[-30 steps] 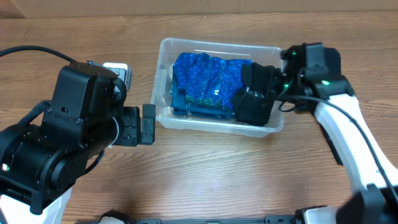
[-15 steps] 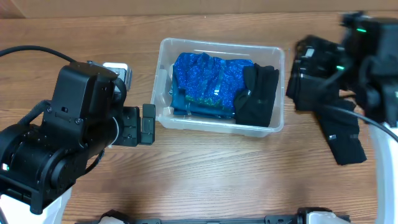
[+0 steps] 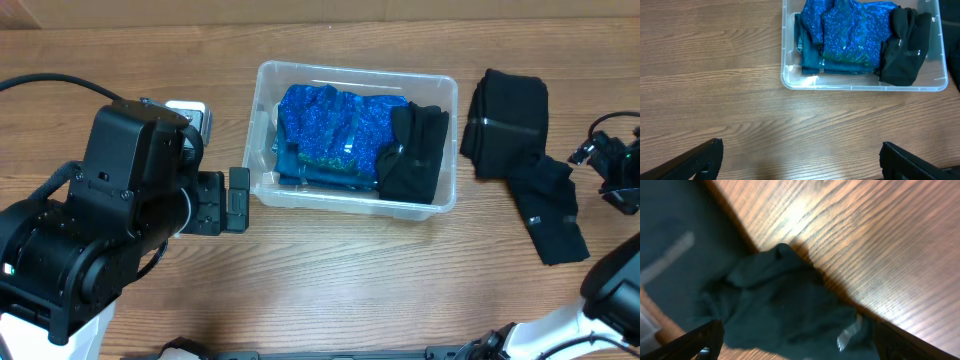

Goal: Pack container
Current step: 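Grasp the next black garment from the right pile with the right gripper, then lay the black garment into the bin's left side and release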

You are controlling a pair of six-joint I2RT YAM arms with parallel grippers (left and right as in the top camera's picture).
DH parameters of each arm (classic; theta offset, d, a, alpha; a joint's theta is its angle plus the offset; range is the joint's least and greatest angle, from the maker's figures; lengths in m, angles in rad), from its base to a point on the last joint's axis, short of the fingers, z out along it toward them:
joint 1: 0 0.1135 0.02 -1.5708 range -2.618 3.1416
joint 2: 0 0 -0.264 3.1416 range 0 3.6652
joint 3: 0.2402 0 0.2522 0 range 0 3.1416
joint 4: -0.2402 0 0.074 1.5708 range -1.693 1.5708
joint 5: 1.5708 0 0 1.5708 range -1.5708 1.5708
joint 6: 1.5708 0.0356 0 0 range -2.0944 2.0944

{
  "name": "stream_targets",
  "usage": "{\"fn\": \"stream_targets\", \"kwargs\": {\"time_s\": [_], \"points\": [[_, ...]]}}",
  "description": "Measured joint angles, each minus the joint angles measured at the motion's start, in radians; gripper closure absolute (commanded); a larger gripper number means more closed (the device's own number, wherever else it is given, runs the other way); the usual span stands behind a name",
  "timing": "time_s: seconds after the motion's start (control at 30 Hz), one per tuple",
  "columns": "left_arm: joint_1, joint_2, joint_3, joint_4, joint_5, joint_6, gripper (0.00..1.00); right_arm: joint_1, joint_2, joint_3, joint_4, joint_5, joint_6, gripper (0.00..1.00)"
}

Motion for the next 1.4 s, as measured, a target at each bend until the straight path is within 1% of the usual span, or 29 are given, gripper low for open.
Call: {"fn": "stream_targets", "kwargs": {"time_s": [0.1,0.2,0.23,0.3,0.33,0.37,0.4,0.47,0.57,0.6,0.67,0.7,0.73,0.77,0.8,0.83,0.87,0.9,0.97,1.03,1.1,1.2,1.23,1.27,1.33,1.4], "points": [[0.000,0.000,0.000,0.000,0.000,0.000,0.00,-0.001,0.091,0.000,0.004,-0.049,-0.088,0.00],[0.000,0.001,0.000,0.000,0.000,0.000,0.00,-0.001,0.173,-0.001,-0.011,-0.073,-0.139,0.00],[0.000,0.001,0.000,0.000,0.000,0.000,0.00,-0.001,0.194,-0.002,-0.021,-0.082,-0.151,0.04],[0.000,0.001,0.000,0.000,0.000,0.000,0.00,-0.005,0.201,-0.014,-0.026,-0.117,-0.183,0.20],[0.000,0.001,0.000,0.000,0.000,0.000,0.00,-0.008,0.201,-0.034,-0.021,-0.136,-0.192,0.44],[0.000,0.001,0.000,0.000,0.000,0.000,0.00,-0.008,0.201,-0.049,-0.026,-0.148,-0.193,0.63],[0.000,0.001,0.000,0.000,0.000,0.000,0.00,-0.008,0.200,-0.058,-0.035,-0.170,-0.196,0.70],[0.000,0.001,0.000,0.000,0.000,0.000,0.00,-0.008,0.201,-0.072,-0.080,-0.218,-0.198,0.78],[0.000,0.001,0.000,0.000,0.000,0.000,0.00,-0.007,0.185,-0.084,-0.132,-0.327,-0.195,0.94],[0.000,0.001,0.000,0.000,0.000,0.000,0.00,-0.005,0.135,-0.092,-0.158,-0.394,-0.193,0.96],[0.000,0.001,0.000,0.000,0.000,0.000,0.00,0.017,-0.021,-0.095,-0.188,-0.500,-0.193,0.96],[0.000,0.001,0.000,0.000,0.000,0.000,0.00,0.049,-0.143,-0.096,-0.192,-0.551,-0.179,0.96],[0.000,0.001,0.000,0.000,0.000,0.000,0.00,0.128,-0.326,-0.094,-0.163,-0.599,-0.125,0.96],[0.000,0.001,0.000,0.000,0.000,0.000,0.00,0.209,-0.445,-0.090,-0.106,-0.630,-0.052,0.96],[0.000,0.001,0.000,-0.001,0.000,0.000,0.00,0.257,-0.499,-0.088,-0.059,-0.643,0.002,0.96],[0.000,0.001,0.000,0.000,0.000,0.000,0.00,0.338,-0.552,-0.090,0.023,-0.649,0.092,0.96],[0.000,0.001,0.000,0.000,0.000,0.000,0.00,0.439,-0.584,-0.089,0.118,-0.635,0.204,0.96],[0.000,0.001,0.000,0.000,0.000,0.000,0.00,0.531,-0.594,-0.089,0.176,-0.621,0.294,0.96],[0.000,0.002,0.000,0.000,0.000,0.000,0.00,0.769,-0.568,-0.090,0.389,-0.514,0.541,0.96],[0.000,0.003,0.000,-0.001,0.000,0.000,0.00,0.970,-0.491,-0.090,0.561,-0.393,0.766,0.96],[0.000,0.003,-0.001,0.000,-0.003,0.000,0.00,1.099,-0.386,-0.090,0.739,-0.291,0.956,0.96],[0.000,0.003,-0.001,0.000,-0.003,0.000,0.00,1.190,-0.233,-0.091,0.877,-0.192,1.156,0.95],[0.000,0.003,-0.001,0.000,-0.003,0.000,0.00,1.204,-0.184,-0.091,0.903,-0.155,1.231,0.80],[0.000,0.003,-0.001,0.000,-0.003,0.000,0.00,1.210,-0.125,-0.091,0.910,-0.138,1.265,0.69],[0.000,0.003,-0.001,0.000,-0.003,0.000,0.00,1.210,-0.074,-0.092,0.896,-0.111,1.310,0.60],[0.000,0.003,-0.001,0.000,-0.003,0.000,0.00,1.210,-0.068,-0.093,0.890,-0.100,1.289,0.50]]}}
